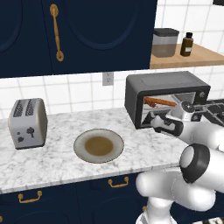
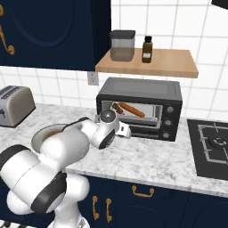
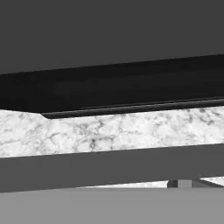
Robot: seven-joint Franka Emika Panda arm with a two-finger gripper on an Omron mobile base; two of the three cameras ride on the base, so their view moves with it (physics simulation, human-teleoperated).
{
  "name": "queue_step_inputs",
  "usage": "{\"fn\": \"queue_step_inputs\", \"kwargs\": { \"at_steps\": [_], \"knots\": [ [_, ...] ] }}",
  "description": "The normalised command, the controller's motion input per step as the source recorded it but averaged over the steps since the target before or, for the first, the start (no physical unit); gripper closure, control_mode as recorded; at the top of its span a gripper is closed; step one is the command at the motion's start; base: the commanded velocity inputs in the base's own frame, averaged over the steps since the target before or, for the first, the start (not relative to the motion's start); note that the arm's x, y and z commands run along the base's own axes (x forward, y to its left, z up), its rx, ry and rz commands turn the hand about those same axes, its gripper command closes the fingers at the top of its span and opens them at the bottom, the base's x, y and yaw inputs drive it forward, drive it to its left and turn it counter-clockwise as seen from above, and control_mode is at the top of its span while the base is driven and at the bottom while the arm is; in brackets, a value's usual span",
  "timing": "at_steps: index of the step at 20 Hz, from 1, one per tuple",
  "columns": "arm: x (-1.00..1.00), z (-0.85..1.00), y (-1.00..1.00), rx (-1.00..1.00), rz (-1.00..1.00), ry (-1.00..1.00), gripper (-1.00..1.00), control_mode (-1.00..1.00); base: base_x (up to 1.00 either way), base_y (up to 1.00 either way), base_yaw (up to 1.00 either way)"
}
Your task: Pick up the kebab skewer and baguette bread, and place them inside the toaster oven. Close the toaster oven door and start by setting the timer.
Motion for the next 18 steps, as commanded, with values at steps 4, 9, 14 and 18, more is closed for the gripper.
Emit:
{"fn": "queue_step_inputs", "kwargs": {
  "at_steps": [4,9,14,18],
  "knots": [
    [0.64,0.24,-0.12,-0.04,0.0,-0.04,-1.0,-1.0,0.0,0.0,0.0],
    [0.3,0.51,-0.12,-0.06,0.0,0.0,-1.0,-1.0,0.0,0.0,0.0],
    [0.26,0.07,-0.01,-0.04,0.0,-0.03,-1.0,-1.0,0.0,0.0,0.0],
    [0.66,0.01,0.0,0.0,0.0,-0.08,-1.0,-1.0,0.0,0.0,0.0]
  ]
}}
